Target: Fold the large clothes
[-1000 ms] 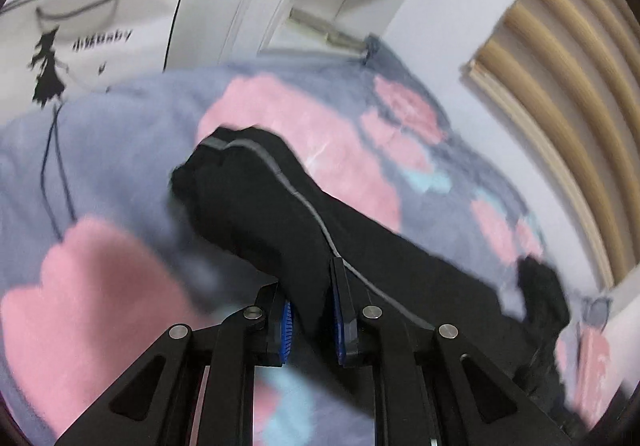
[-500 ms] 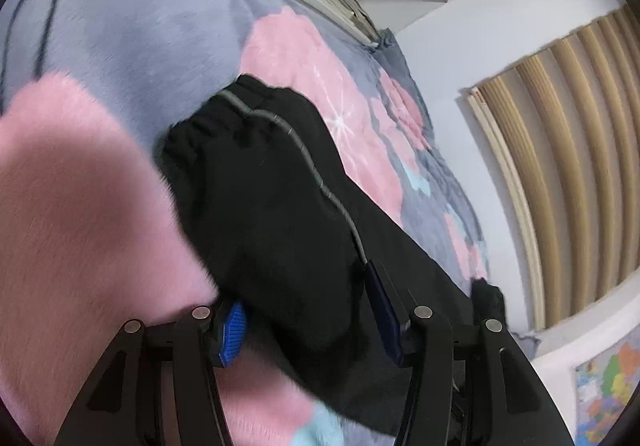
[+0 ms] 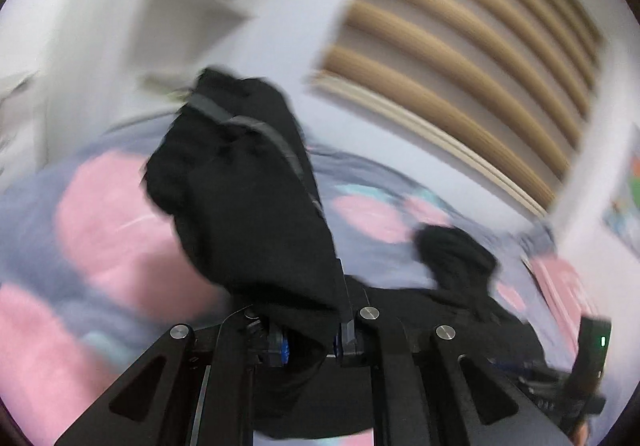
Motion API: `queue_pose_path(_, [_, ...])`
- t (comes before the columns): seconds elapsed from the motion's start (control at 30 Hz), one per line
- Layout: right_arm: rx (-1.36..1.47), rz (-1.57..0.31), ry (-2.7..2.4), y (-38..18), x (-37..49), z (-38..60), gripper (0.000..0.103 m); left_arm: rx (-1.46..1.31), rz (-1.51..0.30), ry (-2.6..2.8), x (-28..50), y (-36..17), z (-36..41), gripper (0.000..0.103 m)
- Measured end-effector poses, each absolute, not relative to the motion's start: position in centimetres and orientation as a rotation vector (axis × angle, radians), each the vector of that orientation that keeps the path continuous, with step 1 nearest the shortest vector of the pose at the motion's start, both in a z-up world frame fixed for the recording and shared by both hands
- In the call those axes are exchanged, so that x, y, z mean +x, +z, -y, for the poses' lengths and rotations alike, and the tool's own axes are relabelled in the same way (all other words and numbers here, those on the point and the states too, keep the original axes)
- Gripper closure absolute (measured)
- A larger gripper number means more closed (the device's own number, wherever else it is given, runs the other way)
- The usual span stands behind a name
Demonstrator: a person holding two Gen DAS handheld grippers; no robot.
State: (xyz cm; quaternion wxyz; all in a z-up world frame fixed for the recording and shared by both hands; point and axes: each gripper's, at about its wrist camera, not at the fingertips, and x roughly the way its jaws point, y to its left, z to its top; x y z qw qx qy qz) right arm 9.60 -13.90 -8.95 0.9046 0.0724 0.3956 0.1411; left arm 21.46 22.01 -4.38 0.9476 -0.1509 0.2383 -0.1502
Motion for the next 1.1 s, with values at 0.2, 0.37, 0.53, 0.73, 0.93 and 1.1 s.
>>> queue_pose_path(0.2, [0.190,-0.786,0.196,-6.3,5.3,20.9,0.055,-0.179,-0.516,-0.538,19.9,-2.5,-9.6,0.089])
queue_pose_path(0.37, [0.242,-0.784,0.131,-6.0,3.5,26.4,0.055,-0.097,-0.668,-0.689,20.6,-6.1,0.7,0.089])
queue_pose_path(0.53, [0.288,-0.832,0.103,-7.6,3.5,29.5,0.055,-0.037,-0.909,-0.718,22.2,-14.4,6.9,0.085])
queue_pose_path(0.73, [0.363,-0.897,0.132,-9.8,4.5,31.3,0.042,-0.079,-1.005,-0.788,23.0,-17.1,7.3,0.058])
queue_pose_path(0.93, [0.394,-0.914,0.168,-10.5,6.9,30.8,0.029,-0.234,-0.990,-0.892,22.3,-14.1,3.8,0.042])
queue_pose_path(1.1, [0.466,-0.980,0.211,-12.0,9.9,29.2,0.029,-0.260,-0.879,-0.858,20.7,-10.8,0.0,0.042])
